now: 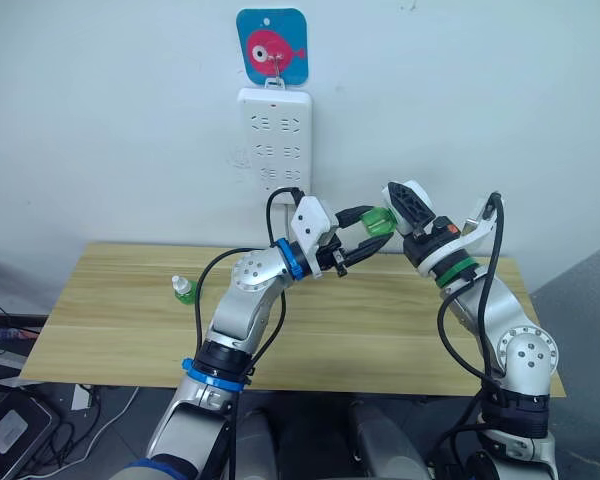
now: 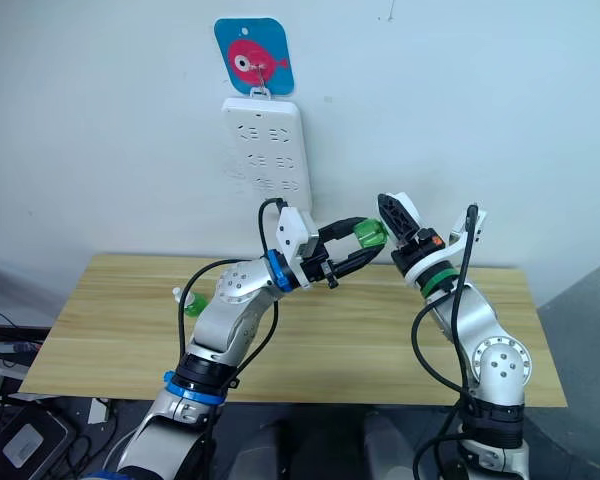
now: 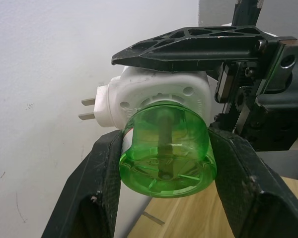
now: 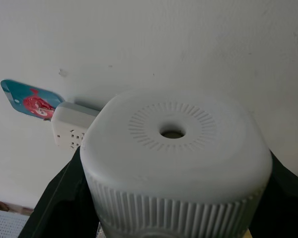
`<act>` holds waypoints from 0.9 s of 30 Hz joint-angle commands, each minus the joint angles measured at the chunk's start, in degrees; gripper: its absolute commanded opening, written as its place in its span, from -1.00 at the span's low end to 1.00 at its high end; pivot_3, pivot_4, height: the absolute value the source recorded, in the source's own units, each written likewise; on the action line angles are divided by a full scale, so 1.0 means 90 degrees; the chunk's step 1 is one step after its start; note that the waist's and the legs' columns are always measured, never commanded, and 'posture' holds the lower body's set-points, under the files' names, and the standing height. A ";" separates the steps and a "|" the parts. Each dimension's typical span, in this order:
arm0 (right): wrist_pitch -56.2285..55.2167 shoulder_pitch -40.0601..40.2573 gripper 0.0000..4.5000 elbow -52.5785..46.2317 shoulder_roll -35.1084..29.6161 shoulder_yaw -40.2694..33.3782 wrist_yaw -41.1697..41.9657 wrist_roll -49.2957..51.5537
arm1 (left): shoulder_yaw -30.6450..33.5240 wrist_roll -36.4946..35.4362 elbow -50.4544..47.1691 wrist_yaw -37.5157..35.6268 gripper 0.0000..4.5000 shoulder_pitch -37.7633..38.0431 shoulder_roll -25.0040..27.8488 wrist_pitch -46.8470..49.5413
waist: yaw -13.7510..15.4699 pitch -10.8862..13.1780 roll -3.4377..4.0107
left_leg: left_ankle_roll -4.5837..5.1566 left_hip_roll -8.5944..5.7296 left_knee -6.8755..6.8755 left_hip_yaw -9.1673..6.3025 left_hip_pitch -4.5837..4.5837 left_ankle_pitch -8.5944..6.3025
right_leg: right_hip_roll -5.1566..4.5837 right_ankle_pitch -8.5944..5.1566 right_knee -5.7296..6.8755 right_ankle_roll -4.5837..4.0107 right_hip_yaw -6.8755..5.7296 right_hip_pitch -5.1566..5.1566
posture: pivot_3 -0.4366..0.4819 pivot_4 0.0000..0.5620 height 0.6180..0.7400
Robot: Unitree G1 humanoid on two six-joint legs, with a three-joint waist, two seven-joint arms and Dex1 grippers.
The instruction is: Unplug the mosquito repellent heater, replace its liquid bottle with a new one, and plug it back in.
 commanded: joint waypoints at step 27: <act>0.5541 -0.3011 0.99 0.4391 -0.4755 0.2012 0.3208 0.2685 | -0.0379 0.0171 -0.0603 -0.1668 0.00 0.0663 0.1085 -0.1342 | 0.0155 0.0015 -0.0002 | 0.0006 0.0000 -0.0012 0.0010 -0.0011 -0.0003 | -0.0002 0.0002 -0.0055 -0.0002 0.0012 0.0005 | -0.05 -0.15 1.00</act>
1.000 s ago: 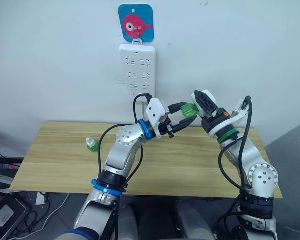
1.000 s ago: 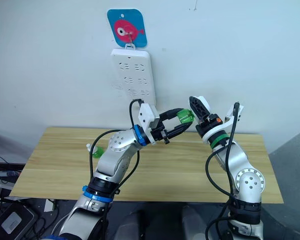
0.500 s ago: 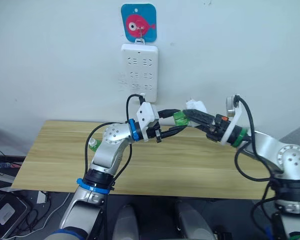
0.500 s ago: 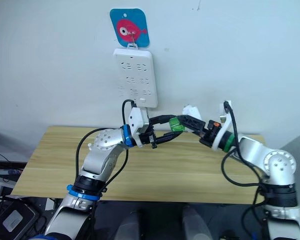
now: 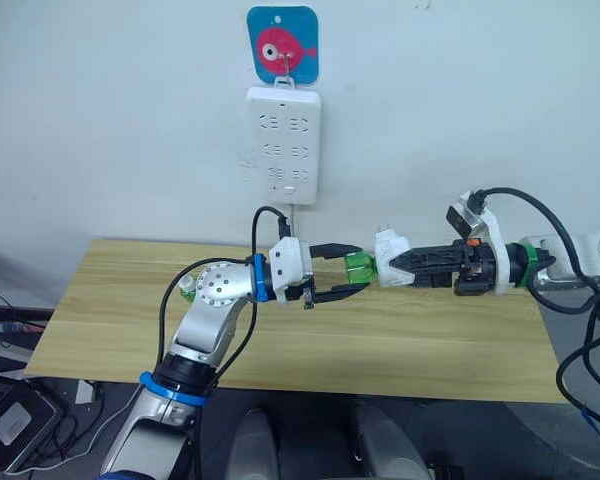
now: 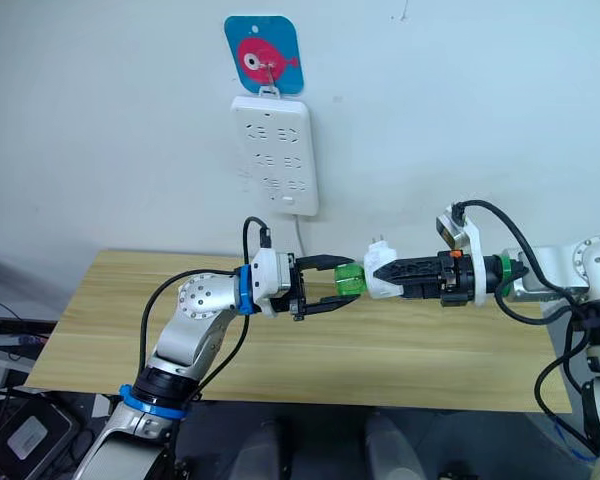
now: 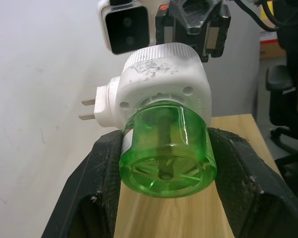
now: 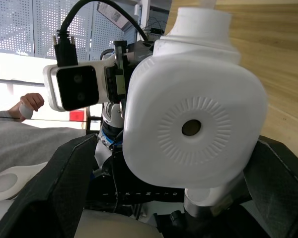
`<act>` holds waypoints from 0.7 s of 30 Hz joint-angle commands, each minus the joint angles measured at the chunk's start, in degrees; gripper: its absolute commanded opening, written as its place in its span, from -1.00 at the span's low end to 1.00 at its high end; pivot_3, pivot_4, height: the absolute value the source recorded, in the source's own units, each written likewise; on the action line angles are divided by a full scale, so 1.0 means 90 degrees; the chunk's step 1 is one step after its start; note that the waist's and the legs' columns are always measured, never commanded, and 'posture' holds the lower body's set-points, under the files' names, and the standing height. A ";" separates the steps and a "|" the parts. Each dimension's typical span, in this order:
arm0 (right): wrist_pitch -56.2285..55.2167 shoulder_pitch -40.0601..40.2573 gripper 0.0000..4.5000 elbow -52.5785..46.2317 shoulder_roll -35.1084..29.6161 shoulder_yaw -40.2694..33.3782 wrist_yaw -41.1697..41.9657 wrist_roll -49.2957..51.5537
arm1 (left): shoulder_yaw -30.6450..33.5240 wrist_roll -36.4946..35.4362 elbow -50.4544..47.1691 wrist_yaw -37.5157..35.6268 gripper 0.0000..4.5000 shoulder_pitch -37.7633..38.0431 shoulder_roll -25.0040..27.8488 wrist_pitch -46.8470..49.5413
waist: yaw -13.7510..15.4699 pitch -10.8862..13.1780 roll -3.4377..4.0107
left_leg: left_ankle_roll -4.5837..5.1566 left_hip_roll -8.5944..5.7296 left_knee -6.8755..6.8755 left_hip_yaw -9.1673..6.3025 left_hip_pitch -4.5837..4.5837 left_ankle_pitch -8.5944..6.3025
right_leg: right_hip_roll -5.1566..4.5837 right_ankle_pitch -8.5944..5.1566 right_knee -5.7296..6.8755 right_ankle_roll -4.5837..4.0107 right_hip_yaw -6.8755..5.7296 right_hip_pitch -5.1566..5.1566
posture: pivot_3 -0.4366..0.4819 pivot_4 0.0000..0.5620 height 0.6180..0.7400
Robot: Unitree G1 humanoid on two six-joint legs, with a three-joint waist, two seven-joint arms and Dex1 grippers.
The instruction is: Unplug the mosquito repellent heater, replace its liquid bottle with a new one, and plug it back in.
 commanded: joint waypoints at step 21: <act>0.0449 -0.0607 0.35 0.0493 -0.0116 0.0033 0.0402 -0.0103 | -0.0302 0.0107 -0.0270 0.0320 0.00 0.0071 -0.0228 -0.0123 | 0.0141 0.0037 0.0005 | 0.0007 0.0001 0.0000 -0.0001 -0.0004 -0.0004 | 0.0000 0.0001 -0.0001 -0.0002 -0.0003 -0.0002 | -0.07 -0.12 1.00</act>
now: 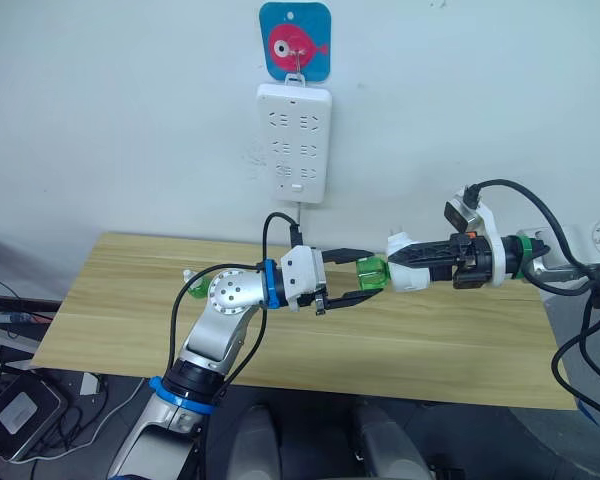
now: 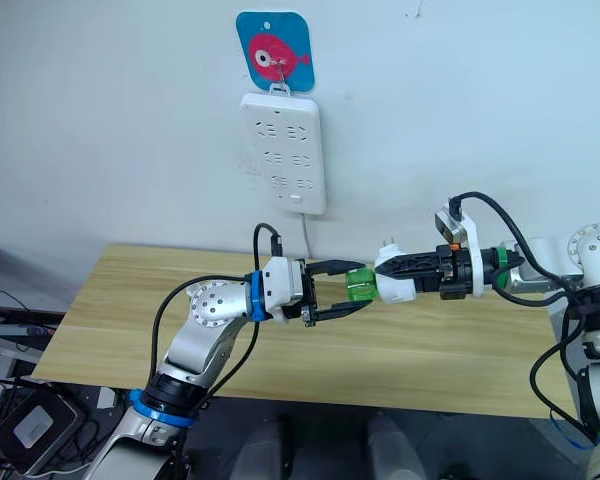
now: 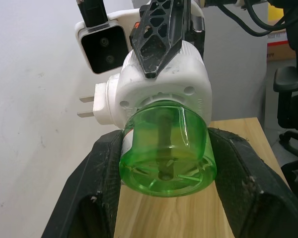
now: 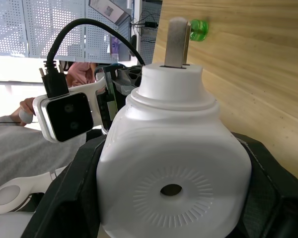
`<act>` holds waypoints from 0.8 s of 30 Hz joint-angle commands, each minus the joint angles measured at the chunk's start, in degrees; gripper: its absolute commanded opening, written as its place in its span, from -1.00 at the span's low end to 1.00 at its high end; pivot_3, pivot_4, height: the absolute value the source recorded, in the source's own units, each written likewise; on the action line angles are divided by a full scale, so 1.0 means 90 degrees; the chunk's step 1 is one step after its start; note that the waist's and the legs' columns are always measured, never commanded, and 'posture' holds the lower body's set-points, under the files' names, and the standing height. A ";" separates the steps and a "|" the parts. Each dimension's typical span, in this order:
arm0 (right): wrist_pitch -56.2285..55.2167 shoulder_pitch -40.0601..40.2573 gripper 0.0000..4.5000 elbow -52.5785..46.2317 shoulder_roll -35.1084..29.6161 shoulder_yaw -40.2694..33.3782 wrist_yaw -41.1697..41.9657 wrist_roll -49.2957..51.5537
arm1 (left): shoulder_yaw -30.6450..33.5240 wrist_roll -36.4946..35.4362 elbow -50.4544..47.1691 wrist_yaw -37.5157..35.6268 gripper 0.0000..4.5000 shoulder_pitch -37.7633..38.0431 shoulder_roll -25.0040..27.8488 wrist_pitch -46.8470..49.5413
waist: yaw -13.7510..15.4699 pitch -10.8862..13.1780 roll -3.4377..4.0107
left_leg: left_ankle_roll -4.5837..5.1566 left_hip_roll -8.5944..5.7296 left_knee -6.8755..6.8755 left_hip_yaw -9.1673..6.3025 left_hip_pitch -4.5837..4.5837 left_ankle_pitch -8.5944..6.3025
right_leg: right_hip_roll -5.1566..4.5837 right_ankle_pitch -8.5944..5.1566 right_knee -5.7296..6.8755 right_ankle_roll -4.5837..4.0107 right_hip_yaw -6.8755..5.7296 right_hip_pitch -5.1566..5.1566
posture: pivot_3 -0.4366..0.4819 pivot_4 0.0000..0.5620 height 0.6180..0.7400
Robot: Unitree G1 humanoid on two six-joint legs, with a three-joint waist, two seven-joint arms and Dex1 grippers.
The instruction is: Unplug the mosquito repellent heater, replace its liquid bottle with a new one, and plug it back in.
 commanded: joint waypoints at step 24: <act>0.0416 0.0124 0.35 -0.1326 -0.0065 -0.0508 0.2070 -0.1632 | 0.2053 -0.5957 0.1302 0.1037 0.43 -0.1753 -0.0070 0.9564 | -0.0052 0.0090 0.0014 | 0.0000 -0.0001 0.0003 -0.0028 -0.0005 0.0000 | 0.0003 -0.0002 0.0003 0.0002 -0.0029 0.0001 | -0.11 -0.10 1.00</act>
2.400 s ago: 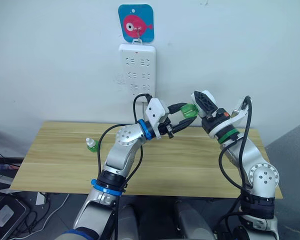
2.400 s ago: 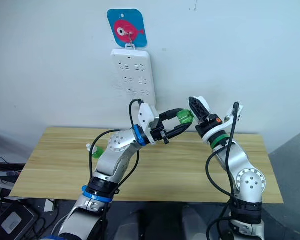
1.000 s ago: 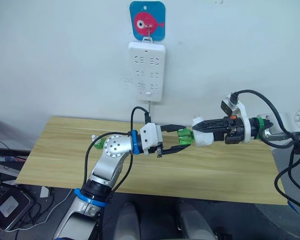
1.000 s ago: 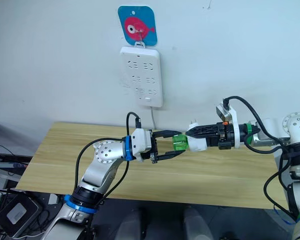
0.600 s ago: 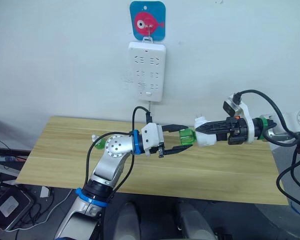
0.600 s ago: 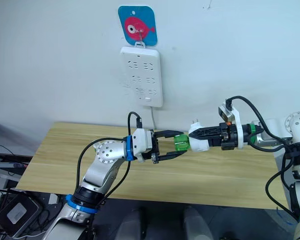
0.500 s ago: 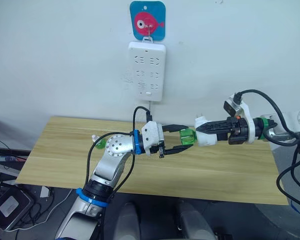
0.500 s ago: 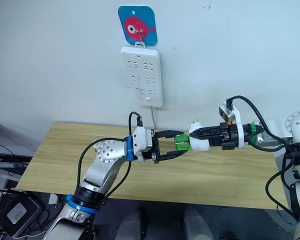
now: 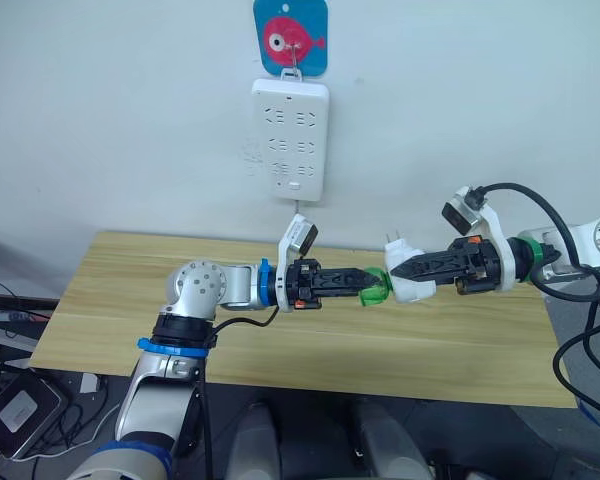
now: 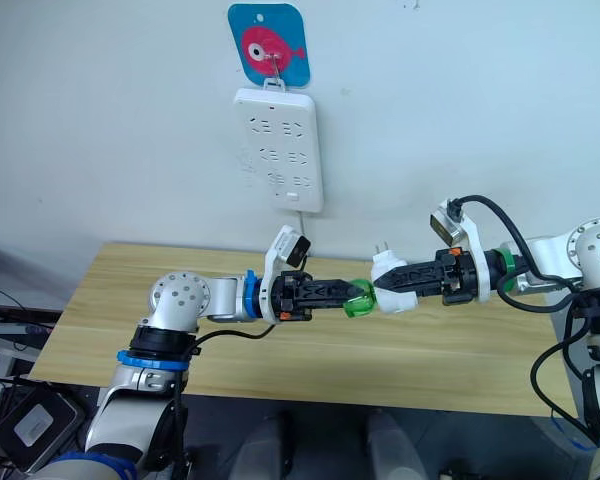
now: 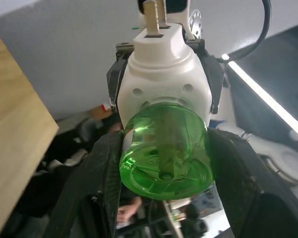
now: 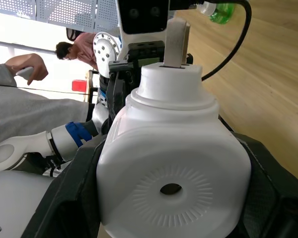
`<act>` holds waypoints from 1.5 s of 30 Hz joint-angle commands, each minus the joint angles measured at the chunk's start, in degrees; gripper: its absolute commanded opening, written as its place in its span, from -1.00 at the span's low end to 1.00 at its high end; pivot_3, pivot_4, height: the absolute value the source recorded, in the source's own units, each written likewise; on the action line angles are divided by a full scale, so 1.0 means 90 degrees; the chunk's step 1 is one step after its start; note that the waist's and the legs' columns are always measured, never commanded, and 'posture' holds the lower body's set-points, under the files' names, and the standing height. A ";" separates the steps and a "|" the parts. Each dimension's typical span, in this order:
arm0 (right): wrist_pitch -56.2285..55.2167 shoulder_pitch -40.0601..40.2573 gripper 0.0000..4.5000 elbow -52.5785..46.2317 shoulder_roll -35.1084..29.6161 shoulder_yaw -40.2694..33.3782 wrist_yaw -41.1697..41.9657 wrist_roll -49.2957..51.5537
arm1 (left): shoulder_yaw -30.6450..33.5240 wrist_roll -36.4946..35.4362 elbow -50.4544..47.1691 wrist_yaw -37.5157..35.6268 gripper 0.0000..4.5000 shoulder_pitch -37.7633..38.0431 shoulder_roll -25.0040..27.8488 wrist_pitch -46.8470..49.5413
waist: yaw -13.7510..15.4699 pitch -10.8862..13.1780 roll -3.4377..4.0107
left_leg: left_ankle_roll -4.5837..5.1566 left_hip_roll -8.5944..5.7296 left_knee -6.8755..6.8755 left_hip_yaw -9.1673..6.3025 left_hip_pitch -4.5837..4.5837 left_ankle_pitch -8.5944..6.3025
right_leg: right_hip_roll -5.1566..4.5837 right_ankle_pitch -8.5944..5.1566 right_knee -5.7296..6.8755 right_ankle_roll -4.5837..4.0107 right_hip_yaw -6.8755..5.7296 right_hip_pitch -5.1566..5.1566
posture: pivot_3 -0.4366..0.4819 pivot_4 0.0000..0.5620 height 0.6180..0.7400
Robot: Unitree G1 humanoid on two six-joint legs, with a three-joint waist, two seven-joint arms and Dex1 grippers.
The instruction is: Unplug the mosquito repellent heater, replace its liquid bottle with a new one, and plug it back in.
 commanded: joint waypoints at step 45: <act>0.0175 0.0105 0.35 0.0862 0.0636 -0.1220 -0.1020 0.0529 | -0.1664 1.1227 0.1926 0.3716 0.99 -0.0442 0.0530 -1.6774 | 0.0139 0.0004 0.0006 | 0.0003 -0.0005 0.0003 0.0038 0.0001 -0.0003 | -0.0014 0.0027 0.0001 -0.0020 0.0031 0.0000 | -0.10 -0.14 1.00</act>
